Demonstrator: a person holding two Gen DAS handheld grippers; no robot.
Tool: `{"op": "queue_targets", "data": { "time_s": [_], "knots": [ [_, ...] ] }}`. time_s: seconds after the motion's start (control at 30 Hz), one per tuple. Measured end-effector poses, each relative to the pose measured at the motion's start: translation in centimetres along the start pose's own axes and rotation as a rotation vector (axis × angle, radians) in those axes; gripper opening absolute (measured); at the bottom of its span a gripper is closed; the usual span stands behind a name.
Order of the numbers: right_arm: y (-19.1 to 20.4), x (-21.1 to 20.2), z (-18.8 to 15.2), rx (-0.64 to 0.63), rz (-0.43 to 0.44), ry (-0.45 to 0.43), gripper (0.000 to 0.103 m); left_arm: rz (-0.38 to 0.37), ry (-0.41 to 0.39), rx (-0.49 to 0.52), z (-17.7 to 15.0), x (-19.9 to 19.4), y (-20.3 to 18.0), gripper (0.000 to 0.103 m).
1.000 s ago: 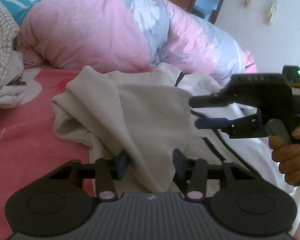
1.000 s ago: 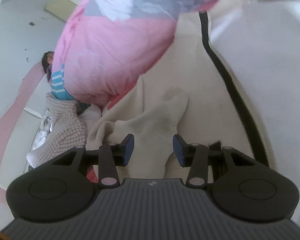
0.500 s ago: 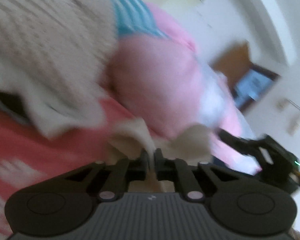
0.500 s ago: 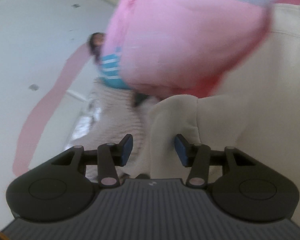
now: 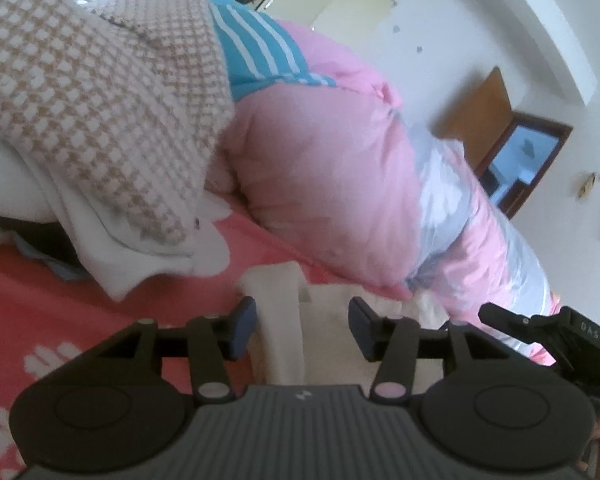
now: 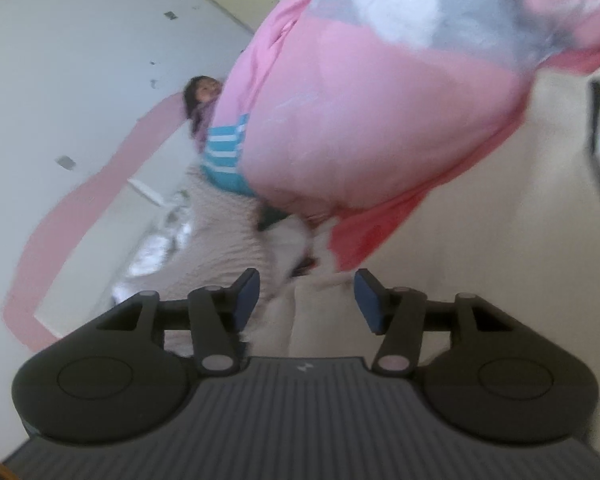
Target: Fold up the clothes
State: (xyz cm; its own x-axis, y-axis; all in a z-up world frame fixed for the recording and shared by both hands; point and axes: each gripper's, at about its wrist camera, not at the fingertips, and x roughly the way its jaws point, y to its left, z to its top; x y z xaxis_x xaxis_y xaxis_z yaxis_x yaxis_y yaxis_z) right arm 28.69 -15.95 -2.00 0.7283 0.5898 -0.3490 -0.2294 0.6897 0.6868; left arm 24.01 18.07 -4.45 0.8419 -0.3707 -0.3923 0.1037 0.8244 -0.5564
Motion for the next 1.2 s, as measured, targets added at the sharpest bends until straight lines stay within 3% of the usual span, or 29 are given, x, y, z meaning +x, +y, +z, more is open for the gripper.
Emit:
{"op": "queue_targets", "data": {
  "time_s": [0.17,0.33,0.43,0.53,0.67,0.7,0.73,0.83,0.93,1.03,1.2],
  "knots": [
    [-0.4,-0.3,-0.7,-0.170,-0.117,0.021,0.063,0.030,0.040,0.010,-0.4,0.7,0.1,0.052],
    [2.8,0.4,-3.6,-0.595,-0.120,0.138,0.085,0.041,0.058,-0.008,-0.4,1.2,0.6,0.052],
    [4.3,1.7,-5.3,-0.824,-0.129,0.217,0.088,0.046,0.063,-0.003,-0.4,1.4,0.6,0.052],
    [4.6,4.1,-5.5,-0.938,-0.141,0.319,0.088,0.049,0.062,0.001,-0.3,1.5,0.6,0.052],
    [3.1,6.9,-4.8,-0.904,-0.176,0.453,0.086,0.051,0.056,-0.009,-0.1,1.4,0.9,0.052],
    [2.8,7.3,-4.6,-0.871,-0.175,0.487,0.080,0.051,0.055,-0.013,0.0,1.4,1.0,0.052],
    [2.7,7.3,-4.6,-0.849,-0.168,0.513,0.063,0.049,0.053,-0.016,0.1,1.3,1.0,0.052],
    [3.2,6.6,-5.2,-0.830,-0.156,0.564,0.043,0.045,0.048,-0.022,0.3,1.2,1.0,0.052],
    [4.3,5.6,-6.0,-0.838,-0.168,0.579,0.029,0.047,0.042,-0.023,0.4,0.9,1.0,0.052],
    [5.5,4.6,-5.9,-0.755,-0.131,0.571,0.024,0.045,0.024,-0.032,0.7,0.3,1.3,0.052],
    [8.0,3.7,-5.3,-0.530,0.033,0.536,0.022,0.050,-0.009,-0.068,1.4,-0.8,2.3,0.052]
  ]
}}
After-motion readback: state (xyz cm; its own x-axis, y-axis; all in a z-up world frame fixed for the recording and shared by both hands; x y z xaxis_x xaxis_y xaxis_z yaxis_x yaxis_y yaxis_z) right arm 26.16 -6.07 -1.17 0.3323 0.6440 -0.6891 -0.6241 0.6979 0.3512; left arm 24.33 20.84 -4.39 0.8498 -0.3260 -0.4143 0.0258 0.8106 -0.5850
